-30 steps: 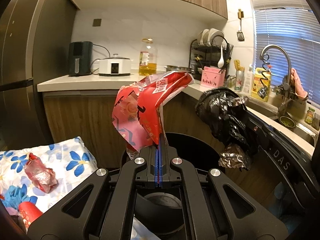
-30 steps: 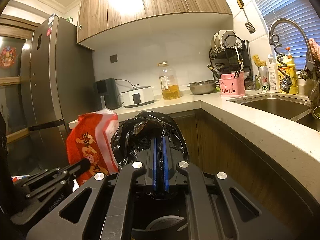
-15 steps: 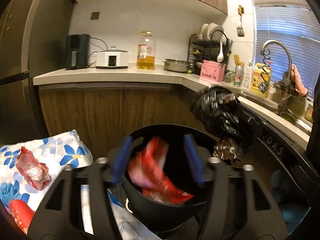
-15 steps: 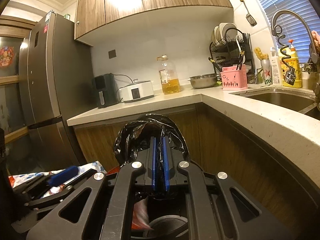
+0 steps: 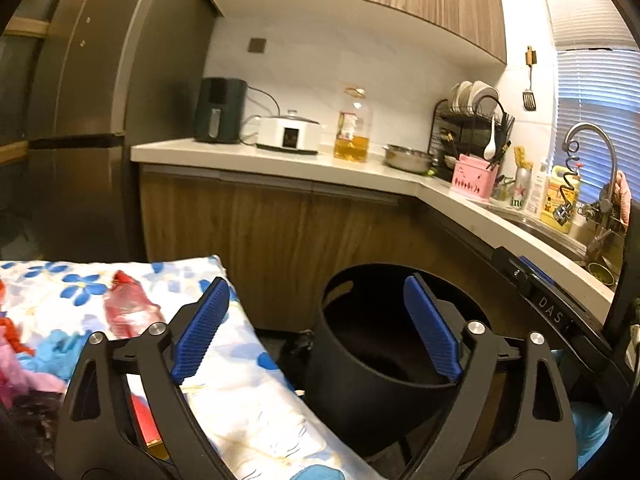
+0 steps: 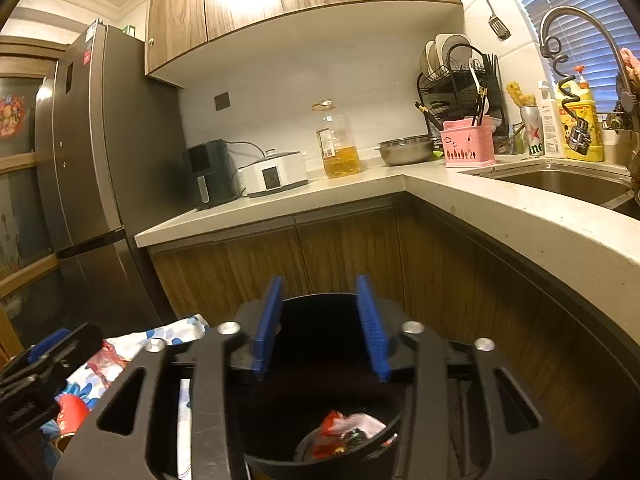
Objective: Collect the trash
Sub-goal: 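Carry both bags over the black bin and open both tools to drop them, then move both open tools back over the table trash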
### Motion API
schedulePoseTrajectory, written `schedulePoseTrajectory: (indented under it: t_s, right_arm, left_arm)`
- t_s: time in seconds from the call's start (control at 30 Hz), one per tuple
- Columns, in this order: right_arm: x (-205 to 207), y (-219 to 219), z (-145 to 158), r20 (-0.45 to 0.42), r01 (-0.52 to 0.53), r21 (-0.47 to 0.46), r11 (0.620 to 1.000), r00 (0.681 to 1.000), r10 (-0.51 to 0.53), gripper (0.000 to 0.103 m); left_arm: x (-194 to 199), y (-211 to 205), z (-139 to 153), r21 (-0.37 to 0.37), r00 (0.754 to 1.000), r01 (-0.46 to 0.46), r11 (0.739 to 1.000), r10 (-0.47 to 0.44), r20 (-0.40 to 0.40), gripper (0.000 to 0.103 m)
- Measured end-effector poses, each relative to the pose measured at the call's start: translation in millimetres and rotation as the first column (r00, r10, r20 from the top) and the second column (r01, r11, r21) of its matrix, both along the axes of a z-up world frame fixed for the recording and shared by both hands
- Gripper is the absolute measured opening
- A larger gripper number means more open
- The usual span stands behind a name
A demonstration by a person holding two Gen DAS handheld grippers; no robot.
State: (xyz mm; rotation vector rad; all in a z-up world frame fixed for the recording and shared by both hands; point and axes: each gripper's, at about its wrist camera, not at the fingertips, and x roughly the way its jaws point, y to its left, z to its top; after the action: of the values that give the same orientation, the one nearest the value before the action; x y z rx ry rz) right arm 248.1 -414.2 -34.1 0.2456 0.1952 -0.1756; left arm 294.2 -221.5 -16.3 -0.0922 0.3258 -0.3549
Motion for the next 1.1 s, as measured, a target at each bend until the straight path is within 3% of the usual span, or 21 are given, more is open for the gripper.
schedulePoseTrajectory:
  t_s: [0.07,0.17,0.5,0.83,1.1]
  right_arm:
    - [-7.9,5.0,1.2,0.002,-0.002,-0.005,1.000,1.000,0.002,0.058]
    - [-20.9,15.5,1.5,0.004,-0.015,-0.014,1.000,1.000,0.015,0.065]
    - [-63.3,54.7,3.7,0.020,-0.054,-0.017,0.998,0.998,0.054,0.071]
    - [-79.8,121.1,-3.4,0.002,-0.181,-0.025,0.983,0.984,0.181,0.071]
    - [-72.1,192.2,-10.2,-0.027,-0.346,-0.019,0.938,0.938,0.345,0.071]
  left_arm:
    - [-10.9,6.4,2.3,0.009,1.000,-0.025,1.000,0.024,0.012,0.093]
    - [-27.0,19.1,3.2,0.003,0.999,-0.050,0.999,0.050,0.009,0.095]
    - [-78.8,68.1,-0.2,0.048,0.983,-0.182,0.982,0.181,0.030,0.095]
    - [-126.1,150.5,-17.6,0.055,0.937,-0.349,0.936,0.348,0.025,0.095]
    - [-155.5,221.7,-25.5,0.028,0.890,-0.456,0.889,0.456,0.026,0.095]
